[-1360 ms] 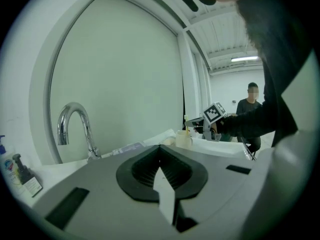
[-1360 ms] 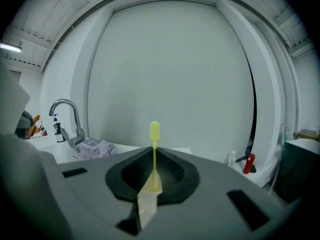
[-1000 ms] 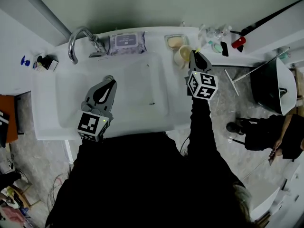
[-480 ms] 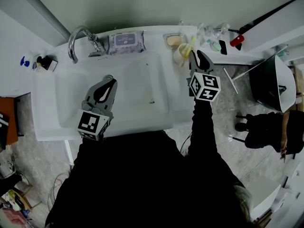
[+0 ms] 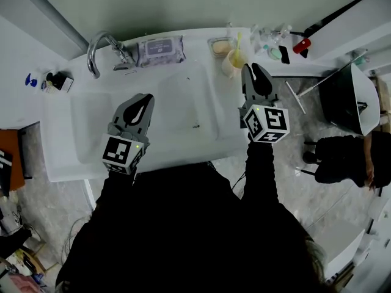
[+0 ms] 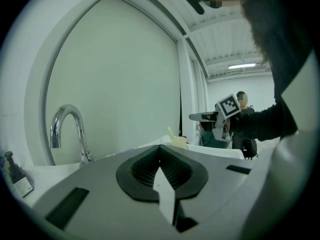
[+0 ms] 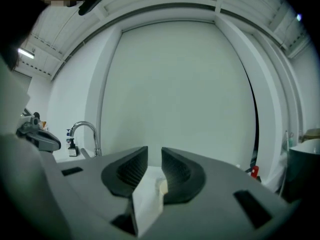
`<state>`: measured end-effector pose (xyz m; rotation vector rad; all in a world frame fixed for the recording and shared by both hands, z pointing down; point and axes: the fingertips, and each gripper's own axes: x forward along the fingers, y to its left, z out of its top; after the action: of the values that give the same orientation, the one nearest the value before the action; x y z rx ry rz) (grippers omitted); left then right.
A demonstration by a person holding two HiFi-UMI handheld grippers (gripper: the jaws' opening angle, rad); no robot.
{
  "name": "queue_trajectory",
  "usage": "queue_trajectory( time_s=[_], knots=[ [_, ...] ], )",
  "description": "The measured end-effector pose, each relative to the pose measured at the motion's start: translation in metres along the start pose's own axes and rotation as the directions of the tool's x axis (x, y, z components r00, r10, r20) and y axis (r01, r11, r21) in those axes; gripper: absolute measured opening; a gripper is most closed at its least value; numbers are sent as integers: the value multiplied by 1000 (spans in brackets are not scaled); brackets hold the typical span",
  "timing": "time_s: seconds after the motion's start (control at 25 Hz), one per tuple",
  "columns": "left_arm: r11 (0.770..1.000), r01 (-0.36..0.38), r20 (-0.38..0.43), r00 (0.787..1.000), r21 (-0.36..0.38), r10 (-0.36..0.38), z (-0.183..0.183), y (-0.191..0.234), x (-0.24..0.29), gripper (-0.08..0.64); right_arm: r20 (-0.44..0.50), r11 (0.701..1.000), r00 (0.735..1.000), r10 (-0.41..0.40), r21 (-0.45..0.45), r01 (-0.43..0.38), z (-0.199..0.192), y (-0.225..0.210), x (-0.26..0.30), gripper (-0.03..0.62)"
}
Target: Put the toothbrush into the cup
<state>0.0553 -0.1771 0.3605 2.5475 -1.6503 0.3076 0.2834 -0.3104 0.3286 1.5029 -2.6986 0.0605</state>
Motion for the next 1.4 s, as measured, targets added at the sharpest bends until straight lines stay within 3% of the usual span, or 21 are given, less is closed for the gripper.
queue_trajectory(
  time_s=[0.32, 0.48, 1.08, 1.4],
  knots=[
    [1000, 15, 45, 999, 20, -16, 10, -5, 0, 8, 21, 998, 998, 58, -17, -57, 3, 49, -23, 72],
    [1000, 20, 62, 998, 20, -21, 14, -3, 2, 8, 9, 999, 999, 37, -18, -37, -3, 66, -34, 10],
    [999, 31, 143, 989, 35, -35, 40, -3, 14, 8, -9, 1000, 1000, 10, -14, -10, -7, 112, -55, 5],
    [1000, 20, 154, 988, 24, -24, 41, 2, 14, 8, -12, 998, 999, 44, -36, -45, -4, 129, -49, 3]
  ],
)
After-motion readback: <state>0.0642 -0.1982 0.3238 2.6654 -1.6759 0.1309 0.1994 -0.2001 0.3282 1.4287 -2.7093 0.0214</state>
